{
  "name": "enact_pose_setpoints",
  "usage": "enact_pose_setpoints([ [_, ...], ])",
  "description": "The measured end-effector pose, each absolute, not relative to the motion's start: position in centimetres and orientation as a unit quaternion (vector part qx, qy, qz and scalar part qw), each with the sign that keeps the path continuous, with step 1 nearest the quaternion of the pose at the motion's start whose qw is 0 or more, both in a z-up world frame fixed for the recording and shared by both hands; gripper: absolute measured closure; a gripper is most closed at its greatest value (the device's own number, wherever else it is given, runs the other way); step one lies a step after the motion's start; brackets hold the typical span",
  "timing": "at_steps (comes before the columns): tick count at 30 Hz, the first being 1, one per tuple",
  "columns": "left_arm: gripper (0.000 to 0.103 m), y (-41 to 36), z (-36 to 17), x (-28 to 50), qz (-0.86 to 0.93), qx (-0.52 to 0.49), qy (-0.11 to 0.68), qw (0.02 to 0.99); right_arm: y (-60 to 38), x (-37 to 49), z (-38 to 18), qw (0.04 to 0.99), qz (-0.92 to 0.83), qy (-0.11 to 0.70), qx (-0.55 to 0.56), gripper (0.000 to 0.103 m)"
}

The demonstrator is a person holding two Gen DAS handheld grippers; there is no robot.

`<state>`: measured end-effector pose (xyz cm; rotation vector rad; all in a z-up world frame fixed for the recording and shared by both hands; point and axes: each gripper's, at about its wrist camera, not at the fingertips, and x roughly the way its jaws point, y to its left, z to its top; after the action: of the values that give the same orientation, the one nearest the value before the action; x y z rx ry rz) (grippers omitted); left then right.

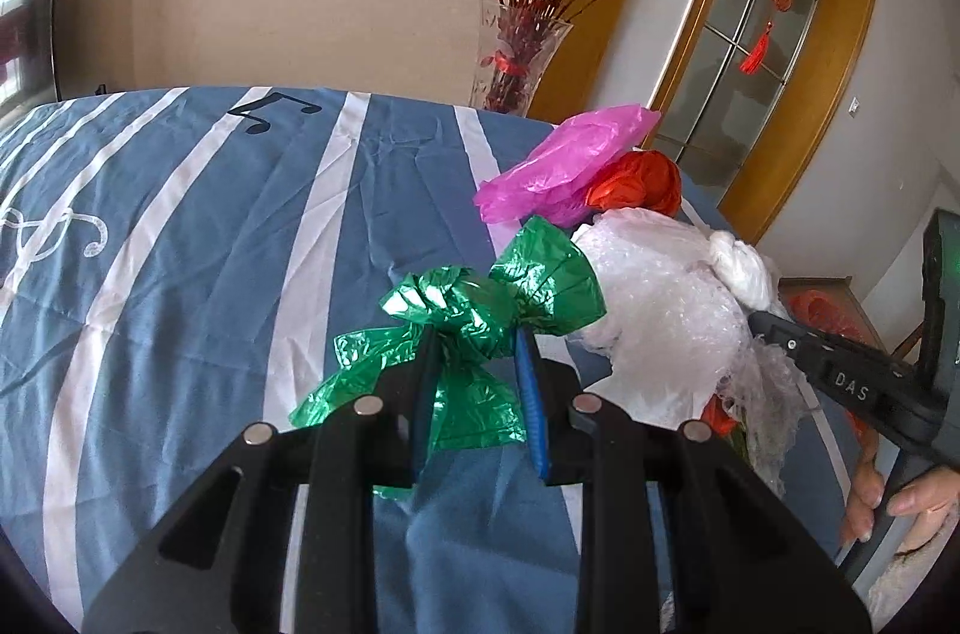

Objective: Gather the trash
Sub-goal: 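Grasp the white knotted bag with the right tool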

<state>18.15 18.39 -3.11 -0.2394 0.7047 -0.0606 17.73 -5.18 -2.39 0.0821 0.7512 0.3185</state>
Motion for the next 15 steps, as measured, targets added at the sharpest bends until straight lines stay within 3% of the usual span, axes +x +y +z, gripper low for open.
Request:
enact_pose_setpoints([
  [15, 0.077, 14.7, -1.3, 17.8, -0.067, -0.103, 0.332, 0.935, -11.9, 13.5, 1.9, 0.95, 0.123, 0.275, 0.079, 0.098],
])
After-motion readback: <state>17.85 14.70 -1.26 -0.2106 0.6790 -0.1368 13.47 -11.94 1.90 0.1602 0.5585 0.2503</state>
